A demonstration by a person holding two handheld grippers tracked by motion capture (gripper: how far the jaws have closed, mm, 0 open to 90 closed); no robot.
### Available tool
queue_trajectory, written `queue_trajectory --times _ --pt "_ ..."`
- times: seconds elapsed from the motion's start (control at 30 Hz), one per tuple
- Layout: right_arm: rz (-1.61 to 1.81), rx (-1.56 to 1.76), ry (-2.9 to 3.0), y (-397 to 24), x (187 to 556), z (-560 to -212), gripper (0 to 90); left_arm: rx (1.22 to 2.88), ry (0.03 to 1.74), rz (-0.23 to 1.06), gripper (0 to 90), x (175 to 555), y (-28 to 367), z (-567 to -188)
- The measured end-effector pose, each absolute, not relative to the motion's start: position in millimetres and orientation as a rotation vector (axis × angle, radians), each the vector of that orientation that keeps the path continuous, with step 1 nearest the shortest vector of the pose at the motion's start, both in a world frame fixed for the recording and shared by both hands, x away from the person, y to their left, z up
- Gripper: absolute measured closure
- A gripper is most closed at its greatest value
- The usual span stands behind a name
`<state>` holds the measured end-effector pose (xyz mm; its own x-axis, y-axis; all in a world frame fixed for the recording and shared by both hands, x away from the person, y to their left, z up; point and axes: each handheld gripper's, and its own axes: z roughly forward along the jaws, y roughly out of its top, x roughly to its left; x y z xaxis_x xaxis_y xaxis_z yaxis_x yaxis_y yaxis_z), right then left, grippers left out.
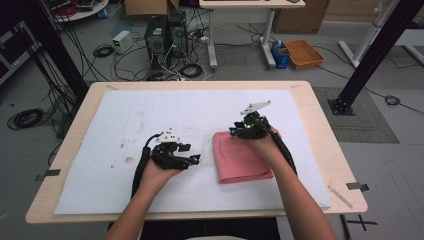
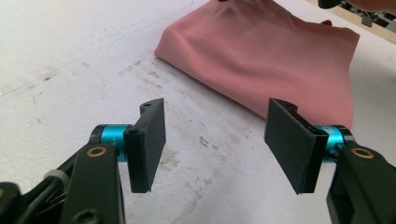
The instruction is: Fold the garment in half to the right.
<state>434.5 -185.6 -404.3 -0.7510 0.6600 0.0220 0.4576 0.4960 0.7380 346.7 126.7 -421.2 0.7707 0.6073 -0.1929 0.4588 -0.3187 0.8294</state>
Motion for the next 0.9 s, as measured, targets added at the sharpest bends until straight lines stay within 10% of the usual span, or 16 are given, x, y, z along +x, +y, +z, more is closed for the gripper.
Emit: queue_trajectory --times 0.43,0.9 --pt "1.088 1.100 2.390 -227 433 -419 67.6 1.986 0.806 0.178 38.6 347 124 -424" --pt "1.141 0.990 2.427 -264 346 -425 60.9 1.930 0.803 0.242 28.3 348 137 -419"
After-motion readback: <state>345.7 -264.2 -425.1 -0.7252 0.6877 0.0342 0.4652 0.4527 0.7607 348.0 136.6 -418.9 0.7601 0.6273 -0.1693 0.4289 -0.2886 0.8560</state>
